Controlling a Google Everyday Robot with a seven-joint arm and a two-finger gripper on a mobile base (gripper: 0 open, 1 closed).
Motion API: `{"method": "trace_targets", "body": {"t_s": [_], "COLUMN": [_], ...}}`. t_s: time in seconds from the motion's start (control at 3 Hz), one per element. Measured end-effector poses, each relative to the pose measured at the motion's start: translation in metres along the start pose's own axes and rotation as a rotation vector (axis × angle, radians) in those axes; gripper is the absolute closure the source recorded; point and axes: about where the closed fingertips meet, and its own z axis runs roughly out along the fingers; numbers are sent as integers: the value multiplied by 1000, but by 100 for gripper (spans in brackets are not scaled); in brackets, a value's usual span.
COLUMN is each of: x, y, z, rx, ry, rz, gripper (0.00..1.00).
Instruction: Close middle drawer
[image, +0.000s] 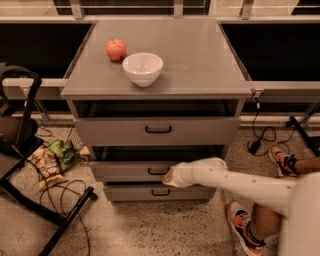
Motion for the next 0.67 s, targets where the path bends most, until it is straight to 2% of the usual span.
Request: {"method": "trace_targets", "body": {"t_s": [0.33,0.67], "x": [-10,-10], "y": [-21,-19], "z": [9,9], "rx": [24,24], "ry": [-3,-2], "rz": [-24,-25], "gripper": [100,100]}}
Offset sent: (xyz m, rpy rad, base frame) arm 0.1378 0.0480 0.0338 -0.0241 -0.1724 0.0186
